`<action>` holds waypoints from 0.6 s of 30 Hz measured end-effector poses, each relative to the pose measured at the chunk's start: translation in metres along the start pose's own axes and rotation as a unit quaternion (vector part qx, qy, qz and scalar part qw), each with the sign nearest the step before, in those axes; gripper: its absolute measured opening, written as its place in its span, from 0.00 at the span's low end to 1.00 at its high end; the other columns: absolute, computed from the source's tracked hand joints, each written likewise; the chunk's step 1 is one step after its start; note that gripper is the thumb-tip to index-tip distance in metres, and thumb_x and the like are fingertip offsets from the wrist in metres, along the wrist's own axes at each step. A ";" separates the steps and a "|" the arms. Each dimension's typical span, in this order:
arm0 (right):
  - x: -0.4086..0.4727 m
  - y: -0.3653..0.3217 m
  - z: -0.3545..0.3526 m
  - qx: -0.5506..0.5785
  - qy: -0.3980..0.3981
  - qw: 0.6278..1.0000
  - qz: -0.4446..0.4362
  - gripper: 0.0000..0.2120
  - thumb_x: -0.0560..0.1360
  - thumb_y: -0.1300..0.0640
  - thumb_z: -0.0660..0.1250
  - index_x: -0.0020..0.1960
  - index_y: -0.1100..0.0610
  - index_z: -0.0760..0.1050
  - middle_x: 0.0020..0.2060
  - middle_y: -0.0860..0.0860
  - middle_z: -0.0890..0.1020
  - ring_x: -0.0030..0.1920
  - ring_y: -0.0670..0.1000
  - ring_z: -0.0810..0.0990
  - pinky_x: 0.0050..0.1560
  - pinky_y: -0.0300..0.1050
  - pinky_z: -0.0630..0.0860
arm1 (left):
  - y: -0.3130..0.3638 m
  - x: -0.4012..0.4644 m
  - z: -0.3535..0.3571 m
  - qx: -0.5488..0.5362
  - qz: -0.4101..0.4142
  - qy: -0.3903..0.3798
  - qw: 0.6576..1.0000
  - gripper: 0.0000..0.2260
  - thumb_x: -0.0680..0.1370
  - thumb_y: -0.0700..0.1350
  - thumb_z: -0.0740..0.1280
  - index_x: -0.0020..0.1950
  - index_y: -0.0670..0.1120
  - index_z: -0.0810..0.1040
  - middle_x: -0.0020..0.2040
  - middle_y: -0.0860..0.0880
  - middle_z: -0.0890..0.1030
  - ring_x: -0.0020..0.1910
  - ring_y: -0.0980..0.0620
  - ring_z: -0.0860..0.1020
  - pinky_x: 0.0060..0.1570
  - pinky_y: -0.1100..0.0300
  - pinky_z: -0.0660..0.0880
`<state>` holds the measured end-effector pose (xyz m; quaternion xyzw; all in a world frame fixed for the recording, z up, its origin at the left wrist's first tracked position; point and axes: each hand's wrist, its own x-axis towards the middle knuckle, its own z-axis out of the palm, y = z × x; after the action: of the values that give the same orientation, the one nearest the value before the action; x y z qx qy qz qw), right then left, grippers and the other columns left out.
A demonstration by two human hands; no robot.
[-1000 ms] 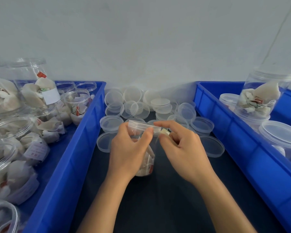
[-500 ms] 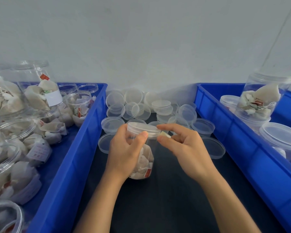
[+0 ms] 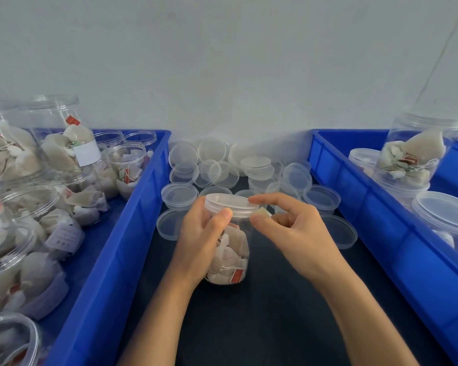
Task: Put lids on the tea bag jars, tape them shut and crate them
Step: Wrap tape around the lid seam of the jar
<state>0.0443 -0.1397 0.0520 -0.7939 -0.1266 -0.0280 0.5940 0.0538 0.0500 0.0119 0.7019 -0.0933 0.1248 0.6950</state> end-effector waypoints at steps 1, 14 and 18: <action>0.000 0.000 -0.001 0.002 0.001 1.000 0.000 0.12 0.78 0.49 0.72 0.58 0.35 0.82 0.30 0.55 0.74 0.30 0.48 0.67 0.30 0.37 0.67 | -0.001 0.000 0.000 -0.003 -0.003 -0.005 1.000 0.25 0.74 0.62 0.68 0.65 0.50 0.79 0.57 0.54 0.86 0.55 0.54 0.86 0.50 0.66 0.80; 0.001 0.006 0.001 -0.048 0.018 0.999 -0.019 0.12 0.81 0.47 0.69 0.62 0.32 0.79 0.27 0.49 0.69 0.29 0.46 0.66 0.31 0.39 0.69 | 0.012 -0.001 0.006 0.122 -0.028 0.048 0.991 0.23 0.68 0.71 0.70 0.59 0.62 0.80 0.54 0.67 0.84 0.54 0.68 0.82 0.48 0.66 0.76; 0.001 0.006 0.000 -0.075 0.018 0.997 -0.022 0.14 0.82 0.45 0.67 0.64 0.28 0.77 0.29 0.52 0.76 0.30 0.55 0.72 0.37 0.53 0.77 | 0.010 0.000 0.012 0.118 -0.040 0.078 0.989 0.24 0.67 0.69 0.69 0.59 0.61 0.78 0.52 0.67 0.83 0.52 0.70 0.81 0.41 0.70 0.77</action>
<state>0.0465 -0.1415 0.0468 -0.8328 -0.1308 -0.0642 0.5340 0.0514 0.0375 0.0211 0.7706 0.0050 0.1615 0.6165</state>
